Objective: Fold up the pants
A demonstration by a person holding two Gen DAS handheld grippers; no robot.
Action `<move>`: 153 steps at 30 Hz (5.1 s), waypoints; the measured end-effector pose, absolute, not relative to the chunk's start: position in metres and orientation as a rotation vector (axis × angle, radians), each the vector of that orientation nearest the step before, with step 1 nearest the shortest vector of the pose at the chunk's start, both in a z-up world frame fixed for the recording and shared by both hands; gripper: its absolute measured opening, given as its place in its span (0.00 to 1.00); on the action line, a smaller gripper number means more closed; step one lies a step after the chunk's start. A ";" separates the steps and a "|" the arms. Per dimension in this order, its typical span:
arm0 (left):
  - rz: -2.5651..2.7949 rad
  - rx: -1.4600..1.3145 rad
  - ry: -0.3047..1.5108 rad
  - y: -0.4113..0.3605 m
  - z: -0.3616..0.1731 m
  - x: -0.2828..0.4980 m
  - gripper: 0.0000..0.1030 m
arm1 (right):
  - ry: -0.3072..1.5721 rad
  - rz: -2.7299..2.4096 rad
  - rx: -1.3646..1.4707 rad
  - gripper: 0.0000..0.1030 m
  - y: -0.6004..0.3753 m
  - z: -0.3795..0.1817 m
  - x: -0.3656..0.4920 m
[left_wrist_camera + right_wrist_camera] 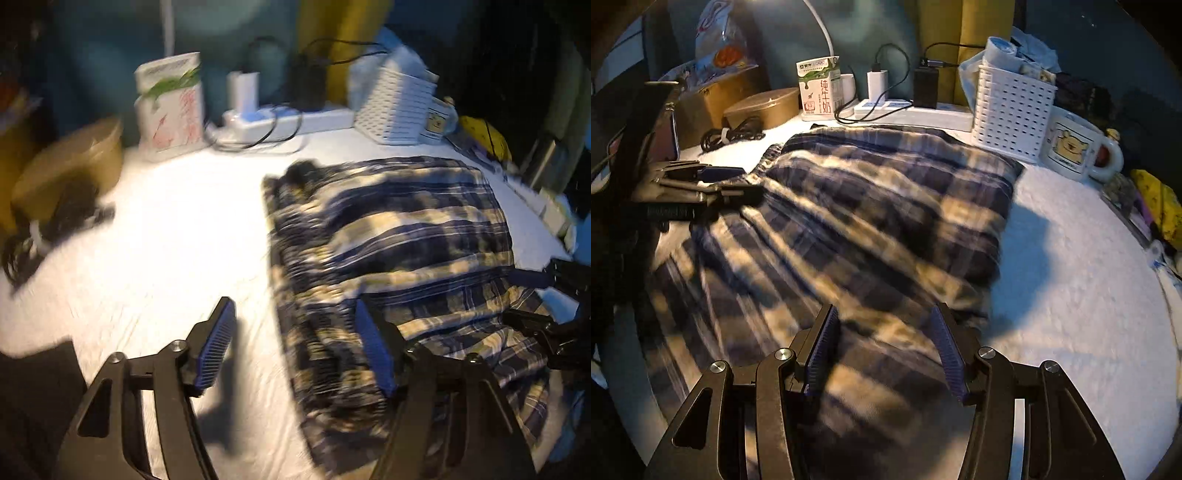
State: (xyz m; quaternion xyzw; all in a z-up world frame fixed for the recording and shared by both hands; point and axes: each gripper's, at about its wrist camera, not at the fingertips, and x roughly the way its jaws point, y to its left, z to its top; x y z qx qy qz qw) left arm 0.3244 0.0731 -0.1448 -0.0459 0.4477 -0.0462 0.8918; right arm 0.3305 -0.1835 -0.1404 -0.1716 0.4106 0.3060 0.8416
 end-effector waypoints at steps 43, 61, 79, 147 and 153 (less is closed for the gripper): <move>-0.054 -0.097 0.935 0.052 -0.134 0.203 0.68 | 0.879 0.486 -0.303 0.55 -0.255 -0.135 0.228; -0.150 -0.100 0.836 0.072 -0.107 0.316 0.68 | 0.789 0.473 -0.200 0.55 -0.246 -0.102 0.303; -0.246 -0.072 0.929 0.071 -0.143 0.404 0.69 | 0.810 0.536 -0.189 0.55 -0.211 -0.112 0.409; 0.020 -0.061 0.166 0.138 0.076 0.082 0.19 | 0.132 0.773 -0.299 0.19 -0.096 0.079 0.145; 0.071 -0.073 0.157 0.159 0.073 0.040 0.19 | 0.132 0.846 -0.291 0.19 -0.064 0.071 0.114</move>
